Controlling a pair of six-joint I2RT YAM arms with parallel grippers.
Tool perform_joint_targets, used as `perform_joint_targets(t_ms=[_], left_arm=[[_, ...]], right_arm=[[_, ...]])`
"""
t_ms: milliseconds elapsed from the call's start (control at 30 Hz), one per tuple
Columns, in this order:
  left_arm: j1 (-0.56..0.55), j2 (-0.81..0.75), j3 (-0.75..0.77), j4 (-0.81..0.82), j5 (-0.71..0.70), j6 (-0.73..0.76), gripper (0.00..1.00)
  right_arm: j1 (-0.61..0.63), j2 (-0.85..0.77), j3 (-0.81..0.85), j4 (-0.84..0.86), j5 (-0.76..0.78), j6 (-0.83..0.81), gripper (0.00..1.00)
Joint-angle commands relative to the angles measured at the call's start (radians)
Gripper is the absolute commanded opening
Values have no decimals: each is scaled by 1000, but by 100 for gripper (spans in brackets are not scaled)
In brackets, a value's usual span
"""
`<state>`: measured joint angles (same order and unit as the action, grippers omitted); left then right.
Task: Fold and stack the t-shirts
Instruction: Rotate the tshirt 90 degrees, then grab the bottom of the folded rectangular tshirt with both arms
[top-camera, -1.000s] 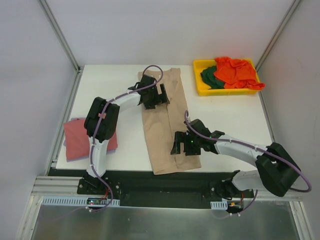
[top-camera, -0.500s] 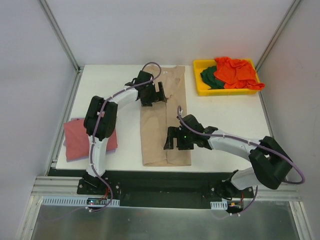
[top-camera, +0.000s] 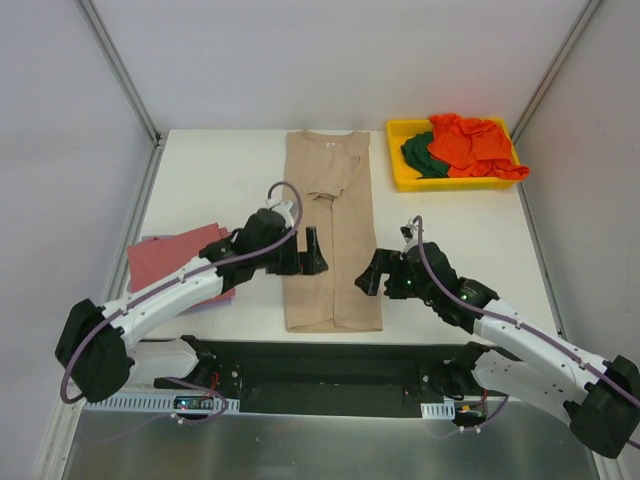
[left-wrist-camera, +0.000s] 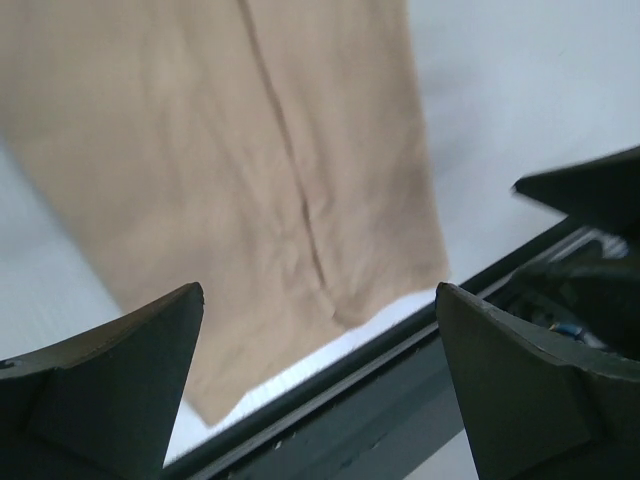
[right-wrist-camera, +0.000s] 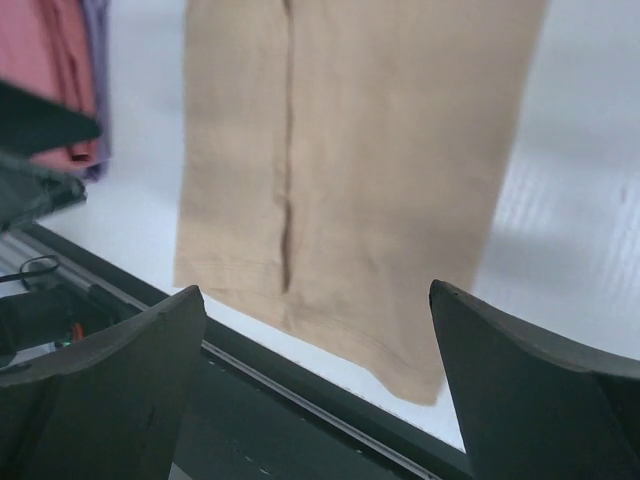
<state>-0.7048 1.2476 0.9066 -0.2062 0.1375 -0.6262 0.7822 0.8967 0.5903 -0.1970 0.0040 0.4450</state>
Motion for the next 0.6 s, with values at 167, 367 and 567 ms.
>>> perform_joint_targets(t_ms=[167,367,567], left_arm=[[-133,-275,-391,-35,-90,-233,99],[-167,-243,-442,-32,-122,-267,88],[-167,-163,-425,-19,-127,-259,71]], right_arm=[[-15,-73,-130,-91,7,81,96],[-14,-58,-202,-35,-58,135,98],[-15,10,-214,-27,-93,161,95]])
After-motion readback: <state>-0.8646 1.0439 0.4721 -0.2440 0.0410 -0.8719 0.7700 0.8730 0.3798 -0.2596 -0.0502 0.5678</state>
